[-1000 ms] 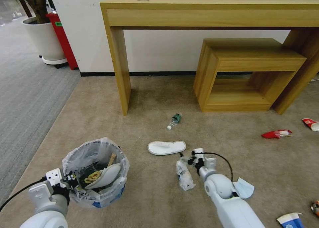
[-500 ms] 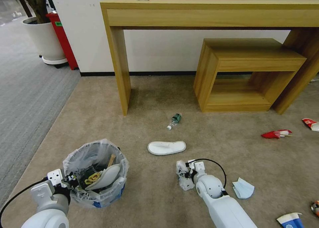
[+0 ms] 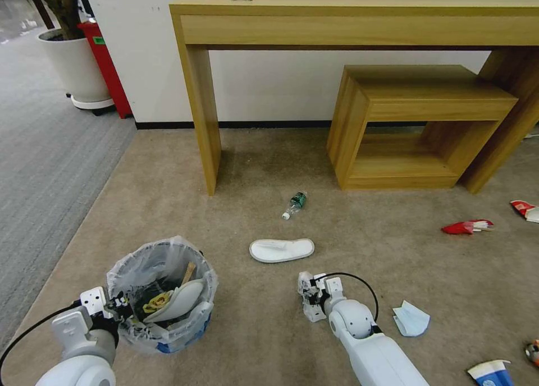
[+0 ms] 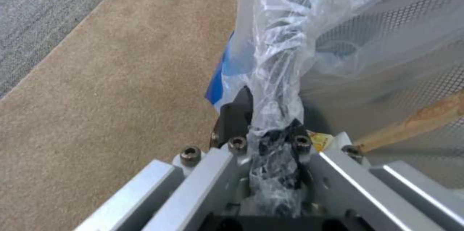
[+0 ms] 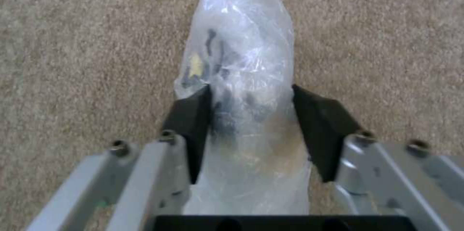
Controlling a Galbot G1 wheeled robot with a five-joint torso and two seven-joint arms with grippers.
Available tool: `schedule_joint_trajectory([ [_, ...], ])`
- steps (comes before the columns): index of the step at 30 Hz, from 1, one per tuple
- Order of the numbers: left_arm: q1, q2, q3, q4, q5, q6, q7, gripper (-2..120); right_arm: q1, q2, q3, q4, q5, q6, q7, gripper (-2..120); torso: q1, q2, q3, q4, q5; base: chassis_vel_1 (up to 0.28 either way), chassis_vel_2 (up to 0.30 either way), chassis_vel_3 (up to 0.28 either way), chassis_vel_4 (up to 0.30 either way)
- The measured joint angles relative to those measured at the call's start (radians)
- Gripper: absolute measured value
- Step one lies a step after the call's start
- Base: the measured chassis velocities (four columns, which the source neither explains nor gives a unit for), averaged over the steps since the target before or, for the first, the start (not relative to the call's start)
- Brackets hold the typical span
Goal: Pick up the trash bin and place the garbage on the floor into it.
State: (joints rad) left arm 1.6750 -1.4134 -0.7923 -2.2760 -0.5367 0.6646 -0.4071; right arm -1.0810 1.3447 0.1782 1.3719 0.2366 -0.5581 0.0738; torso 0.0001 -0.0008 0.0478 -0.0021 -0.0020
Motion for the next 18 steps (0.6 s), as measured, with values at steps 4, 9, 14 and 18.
schedule_joint_trajectory([
  [4, 0.000, -0.002, 0.004, -0.001, 0.003, -0.001, 0.000, 1, -0.005, -0.002, 0.002, 0.000, -0.006, 0.014, -0.003, 30, 0.000, 0.000, 0.000, 0.0000, 0.0000, 0.000, 0.000, 0.000, 0.000],
  [9, 0.002, -0.007, 0.013, -0.005, 0.013, -0.001, 0.000, 1, -0.013, -0.008, 0.007, 0.003, -0.024, 0.047, -0.008, 8, 0.000, 0.000, 0.000, 0.0000, 0.0000, 0.000, 0.000, 0.000, 0.000],
  [14, 0.005, -0.012, 0.022, -0.008, 0.019, -0.001, 0.001, 1, -0.030, -0.009, 0.022, 0.014, -0.041, 0.325, -0.096, 0, 0.000, 0.000, 0.000, -0.0001, 0.0000, 0.000, 0.000, 0.000, 0.000],
  [18, 0.013, -0.021, 0.038, -0.004, 0.037, -0.003, 0.006, 1, -0.038, -0.009, 0.034, 0.041, 0.024, 0.658, -0.308, 0, 0.000, 0.000, 0.000, -0.0001, 0.0001, 0.000, 0.000, 0.000, 0.000],
])
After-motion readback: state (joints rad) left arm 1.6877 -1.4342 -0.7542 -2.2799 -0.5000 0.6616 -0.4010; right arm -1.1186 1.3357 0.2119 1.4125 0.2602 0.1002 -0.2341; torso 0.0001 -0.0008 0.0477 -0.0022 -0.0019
